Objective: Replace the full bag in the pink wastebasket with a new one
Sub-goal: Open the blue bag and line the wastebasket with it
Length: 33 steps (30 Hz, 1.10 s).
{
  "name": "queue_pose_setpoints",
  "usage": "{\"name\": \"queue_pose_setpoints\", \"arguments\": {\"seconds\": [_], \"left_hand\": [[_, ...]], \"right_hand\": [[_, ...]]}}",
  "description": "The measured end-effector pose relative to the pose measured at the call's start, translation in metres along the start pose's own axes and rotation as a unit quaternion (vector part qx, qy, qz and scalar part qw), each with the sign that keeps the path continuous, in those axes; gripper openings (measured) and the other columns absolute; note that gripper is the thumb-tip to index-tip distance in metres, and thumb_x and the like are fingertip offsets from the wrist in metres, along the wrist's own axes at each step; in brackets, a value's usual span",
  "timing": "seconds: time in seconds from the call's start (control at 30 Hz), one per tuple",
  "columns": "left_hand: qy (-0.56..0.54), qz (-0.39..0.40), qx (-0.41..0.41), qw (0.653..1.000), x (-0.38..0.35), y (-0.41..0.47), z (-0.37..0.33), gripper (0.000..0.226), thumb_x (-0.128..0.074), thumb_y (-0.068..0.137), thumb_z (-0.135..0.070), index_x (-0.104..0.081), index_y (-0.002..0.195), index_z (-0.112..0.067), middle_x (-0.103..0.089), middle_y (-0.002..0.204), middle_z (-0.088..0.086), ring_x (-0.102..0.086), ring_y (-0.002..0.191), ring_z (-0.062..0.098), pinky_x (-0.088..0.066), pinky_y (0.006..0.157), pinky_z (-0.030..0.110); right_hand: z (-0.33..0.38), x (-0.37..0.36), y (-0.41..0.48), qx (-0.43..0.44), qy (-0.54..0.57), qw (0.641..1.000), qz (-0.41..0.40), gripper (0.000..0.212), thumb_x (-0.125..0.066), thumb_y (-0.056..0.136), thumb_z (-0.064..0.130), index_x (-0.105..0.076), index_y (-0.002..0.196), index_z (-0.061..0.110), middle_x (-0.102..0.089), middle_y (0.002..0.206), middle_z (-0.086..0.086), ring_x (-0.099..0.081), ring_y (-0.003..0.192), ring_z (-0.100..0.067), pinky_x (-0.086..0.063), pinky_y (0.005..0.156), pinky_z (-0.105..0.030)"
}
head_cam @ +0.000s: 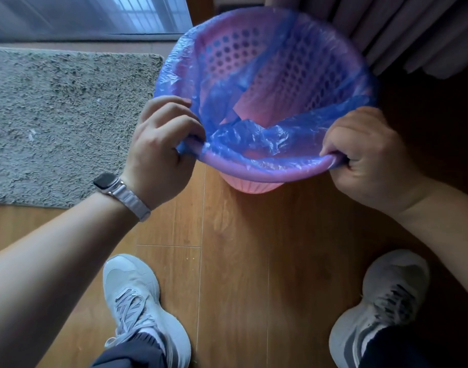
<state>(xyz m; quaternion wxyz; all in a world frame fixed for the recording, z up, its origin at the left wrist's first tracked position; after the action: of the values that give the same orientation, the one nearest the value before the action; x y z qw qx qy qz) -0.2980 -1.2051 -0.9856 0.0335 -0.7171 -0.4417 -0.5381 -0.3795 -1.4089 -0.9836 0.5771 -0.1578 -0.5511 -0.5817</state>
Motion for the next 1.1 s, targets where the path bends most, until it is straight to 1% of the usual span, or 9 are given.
{"name": "queue_pose_setpoints", "arguments": {"seconds": [0.2,0.3,0.43,0.6,0.7,0.8,0.87,1.0,1.1], "left_hand": [[0.023,-0.008,0.062,0.998,0.000,-0.008,0.024,0.025,-0.058,0.076,0.013,-0.071,0.090,-0.003,-0.059,0.125,0.017,-0.053,0.115,0.037,-0.036,0.105,0.034],[-0.040,0.003,0.097,0.994,-0.004,-0.015,0.032,0.032,-0.057,0.078,0.013,-0.065,0.107,0.000,-0.045,0.138,0.020,-0.048,0.126,0.019,-0.038,0.106,0.028],[-0.108,0.066,0.123,0.984,-0.014,-0.028,0.040,0.059,-0.061,0.077,0.015,-0.050,0.129,-0.010,-0.040,0.139,0.014,-0.054,0.119,0.028,-0.047,0.089,0.014],[-0.196,0.023,0.233,0.952,0.013,-0.023,0.059,0.065,-0.046,0.069,-0.004,-0.046,0.122,-0.042,-0.056,0.122,0.005,-0.063,0.094,0.015,-0.051,0.074,0.033],[-0.215,-0.040,0.317,0.923,0.021,-0.013,0.063,0.042,-0.055,0.073,-0.028,-0.047,0.111,-0.041,-0.056,0.105,-0.001,-0.058,0.081,0.010,-0.048,0.071,0.029],[-0.087,-0.003,0.390,0.917,0.003,-0.010,0.065,0.058,-0.066,0.070,-0.045,-0.046,0.120,-0.025,-0.052,0.107,0.005,-0.055,0.083,0.015,-0.049,0.078,0.029],[-0.066,0.029,0.438,0.896,-0.015,-0.014,0.070,0.061,-0.067,0.065,-0.047,-0.048,0.118,-0.023,-0.058,0.107,0.005,-0.059,0.091,0.023,-0.051,0.086,0.043],[-0.181,0.027,0.490,0.852,-0.037,-0.025,0.078,0.041,-0.068,0.061,-0.042,-0.055,0.099,-0.039,-0.071,0.085,-0.001,-0.069,0.082,0.028,-0.055,0.079,0.054],[-0.232,0.011,0.490,0.840,-0.042,-0.025,0.074,0.029,-0.067,0.064,-0.029,-0.053,0.089,-0.033,-0.069,0.084,0.008,-0.067,0.078,0.033,-0.055,0.078,0.058]], "right_hand": [[0.004,-0.006,-0.017,0.000,-0.009,0.999,0.042,0.014,-0.056,0.062,-0.012,-0.053,0.058,0.001,-0.055,0.063,-0.013,-0.053,0.059,-0.034,-0.041,0.064,-0.047],[0.006,-0.008,-0.022,0.000,-0.007,0.998,0.062,0.014,-0.055,0.065,-0.010,-0.053,0.059,0.002,-0.056,0.064,-0.013,-0.054,0.060,-0.034,-0.041,0.065,-0.046],[0.014,-0.012,-0.027,-0.010,0.006,0.991,0.133,0.009,-0.058,0.062,-0.004,-0.056,0.065,0.005,-0.059,0.077,-0.010,-0.055,0.070,-0.034,-0.041,0.072,-0.046],[0.004,0.017,-0.020,-0.109,0.066,0.986,0.104,0.022,-0.054,0.061,0.005,-0.061,0.081,0.001,-0.059,0.100,-0.015,-0.056,0.092,-0.032,-0.044,0.086,-0.036],[-0.024,0.035,-0.018,-0.194,0.030,0.980,0.015,0.023,-0.057,0.068,0.010,-0.061,0.088,-0.001,-0.058,0.101,-0.015,-0.056,0.094,-0.029,-0.044,0.086,-0.035],[-0.058,0.034,-0.025,-0.332,0.030,0.942,-0.034,0.034,-0.065,0.072,0.020,-0.058,0.102,0.005,-0.050,0.106,-0.008,-0.054,0.095,-0.026,-0.047,0.085,-0.037],[-0.075,0.026,-0.031,-0.416,0.045,0.907,-0.040,0.042,-0.073,0.072,0.017,-0.056,0.109,0.008,-0.045,0.107,-0.003,-0.056,0.095,-0.029,-0.049,0.086,-0.039],[-0.087,0.005,-0.038,-0.507,0.126,0.852,-0.037,0.039,-0.073,0.075,0.007,-0.047,0.101,0.020,-0.052,0.087,0.007,-0.055,0.074,-0.005,-0.037,0.065,-0.004],[-0.091,-0.004,-0.049,-0.536,0.161,0.828,-0.036,0.027,-0.068,0.078,0.004,-0.049,0.095,0.014,-0.054,0.079,0.008,-0.050,0.065,0.001,-0.036,0.053,-0.002]]}}
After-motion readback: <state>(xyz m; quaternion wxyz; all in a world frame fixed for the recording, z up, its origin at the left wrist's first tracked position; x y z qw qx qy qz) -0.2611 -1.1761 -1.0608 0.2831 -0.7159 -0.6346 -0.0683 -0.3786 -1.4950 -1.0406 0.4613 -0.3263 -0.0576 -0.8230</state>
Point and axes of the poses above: each hand's wrist, its own y-axis towards the middle knuckle, its own x-axis out of the back of the hand, z = x × y, the point moved 10 cm from there along y, towards the middle knuckle
